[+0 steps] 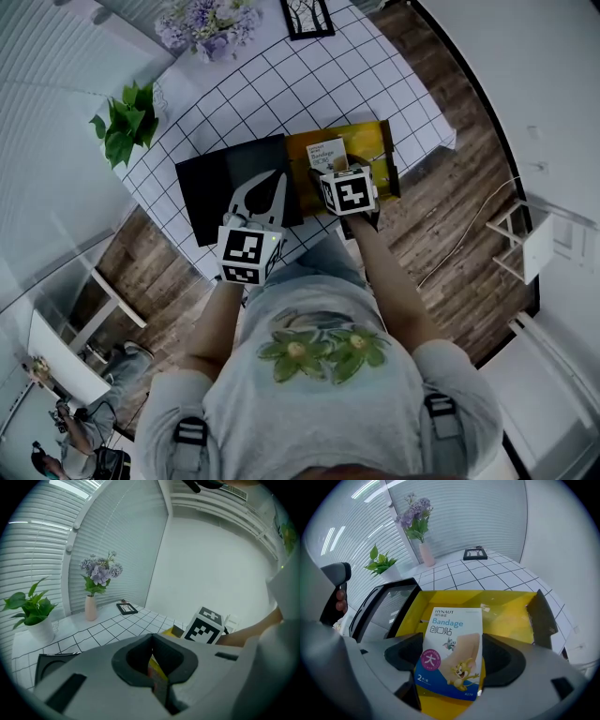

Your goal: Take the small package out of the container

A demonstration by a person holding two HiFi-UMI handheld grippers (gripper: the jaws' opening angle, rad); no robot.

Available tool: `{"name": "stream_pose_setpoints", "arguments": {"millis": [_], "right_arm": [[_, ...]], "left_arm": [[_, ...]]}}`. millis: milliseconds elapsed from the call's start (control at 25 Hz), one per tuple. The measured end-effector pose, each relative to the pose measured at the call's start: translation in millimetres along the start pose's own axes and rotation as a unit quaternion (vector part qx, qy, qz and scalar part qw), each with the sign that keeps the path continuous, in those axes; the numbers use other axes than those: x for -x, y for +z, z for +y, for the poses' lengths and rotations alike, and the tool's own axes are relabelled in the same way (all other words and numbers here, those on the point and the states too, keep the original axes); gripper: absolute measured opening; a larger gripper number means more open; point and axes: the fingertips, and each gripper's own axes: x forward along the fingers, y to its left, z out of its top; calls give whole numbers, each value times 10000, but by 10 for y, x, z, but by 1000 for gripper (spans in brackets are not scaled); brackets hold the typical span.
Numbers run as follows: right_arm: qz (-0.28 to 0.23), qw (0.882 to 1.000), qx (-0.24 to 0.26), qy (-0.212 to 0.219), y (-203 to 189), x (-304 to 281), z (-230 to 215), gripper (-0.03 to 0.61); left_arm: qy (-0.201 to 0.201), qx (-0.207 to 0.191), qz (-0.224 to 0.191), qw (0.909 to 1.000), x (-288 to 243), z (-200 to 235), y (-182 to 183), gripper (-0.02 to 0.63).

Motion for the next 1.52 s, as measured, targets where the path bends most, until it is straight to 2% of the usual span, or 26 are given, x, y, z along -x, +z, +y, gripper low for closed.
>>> {"name": "stream_pose_setpoints", "arguments": {"millis": [360, 1520], "right_arm": [[-332, 9993, 0, 147, 105, 201, 50, 368], [-988, 9949, 49, 207, 238, 678, 209, 368]], "left_arm": [[-14, -59, -35, 10000, 56, -78, 28, 7], [-99, -522, -123, 9985, 233, -248, 83, 7]]}}
